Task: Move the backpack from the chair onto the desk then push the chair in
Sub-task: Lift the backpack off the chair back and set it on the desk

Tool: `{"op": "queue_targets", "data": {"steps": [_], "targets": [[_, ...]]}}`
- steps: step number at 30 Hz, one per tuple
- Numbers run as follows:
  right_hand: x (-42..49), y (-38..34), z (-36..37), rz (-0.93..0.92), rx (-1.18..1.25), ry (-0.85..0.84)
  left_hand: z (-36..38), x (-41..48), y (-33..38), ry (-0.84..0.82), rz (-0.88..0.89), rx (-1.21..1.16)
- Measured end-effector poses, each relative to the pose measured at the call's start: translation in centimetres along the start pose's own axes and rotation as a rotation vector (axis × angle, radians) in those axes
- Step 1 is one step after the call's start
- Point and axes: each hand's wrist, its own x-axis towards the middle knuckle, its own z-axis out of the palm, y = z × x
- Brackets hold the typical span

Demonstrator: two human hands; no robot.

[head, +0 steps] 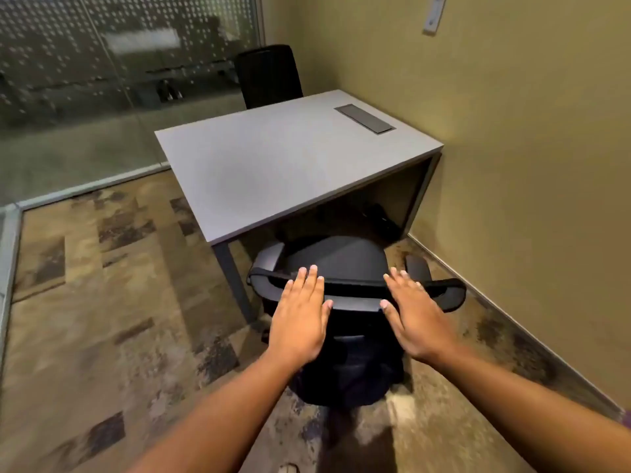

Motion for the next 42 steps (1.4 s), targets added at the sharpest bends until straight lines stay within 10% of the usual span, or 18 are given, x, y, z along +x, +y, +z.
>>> {"op": "queue_targets", "data": {"steps": [21,42], "targets": [[-0.4,0.1,2.0,0.013,-0.158,0.098,3.6,-5.1,-2.4,0.160,0.129,-0.206],[-0.2,-0.1,2.5,0.010,-0.139,0.105,12.1,-4.0,-7.0,-0.043,-0.305,-0.626]]}}
